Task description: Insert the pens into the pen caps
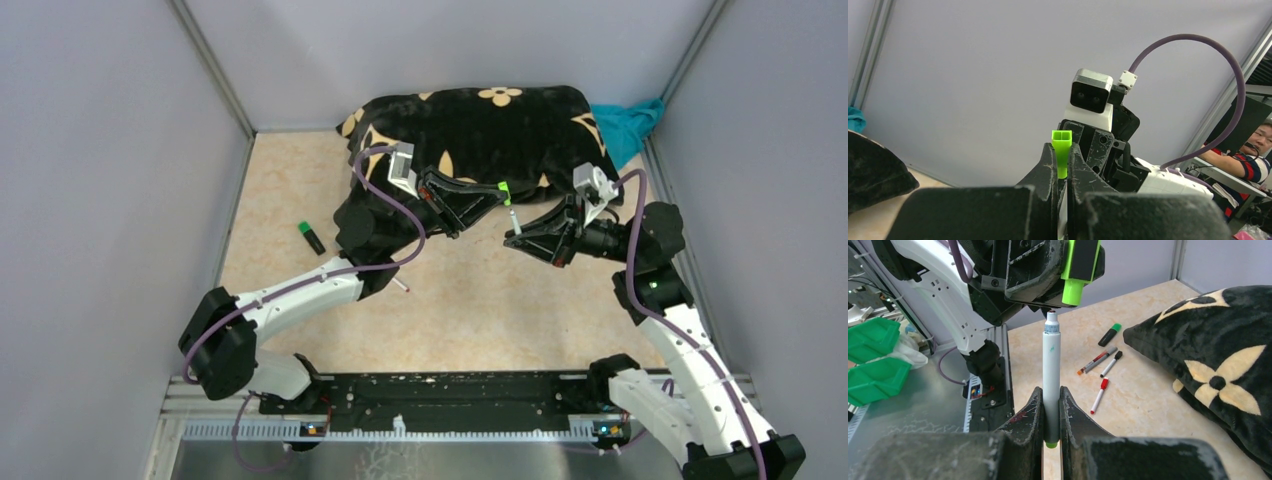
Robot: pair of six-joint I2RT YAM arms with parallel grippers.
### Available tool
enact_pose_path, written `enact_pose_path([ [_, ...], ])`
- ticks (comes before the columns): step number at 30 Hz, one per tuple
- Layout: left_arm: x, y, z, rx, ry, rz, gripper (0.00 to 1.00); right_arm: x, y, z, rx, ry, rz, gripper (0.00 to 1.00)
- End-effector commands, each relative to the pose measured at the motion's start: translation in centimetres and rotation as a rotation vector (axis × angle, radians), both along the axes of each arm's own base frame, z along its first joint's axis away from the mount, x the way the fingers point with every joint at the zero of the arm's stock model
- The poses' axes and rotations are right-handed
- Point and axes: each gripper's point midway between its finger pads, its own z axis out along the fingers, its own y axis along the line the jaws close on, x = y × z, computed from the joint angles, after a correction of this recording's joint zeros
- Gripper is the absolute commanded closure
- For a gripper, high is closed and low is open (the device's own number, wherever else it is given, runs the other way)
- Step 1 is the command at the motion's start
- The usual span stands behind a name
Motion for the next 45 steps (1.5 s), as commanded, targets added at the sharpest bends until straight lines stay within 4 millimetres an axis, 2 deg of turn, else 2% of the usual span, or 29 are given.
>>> enact_pose_path([
  [1, -0.4, 0.2, 1.1, -0.038, -0.031, -0.014, 1.0, 0.2, 0.2, 1.1, 0.028, -0.013, -0.007, 1.0],
  [28, -0.8, 0.2, 1.2, -0.049, -0.022, -0.045, 1.0, 0.6, 0.4, 0.8, 0.024, 0.001, -0.016, 1.0],
  [45, -0.7, -0.2, 0.2, -0.025, 0.006, -0.059, 1.0, 0.7, 0.4, 1.9, 0.031, -0.026, -0.013, 1.0],
])
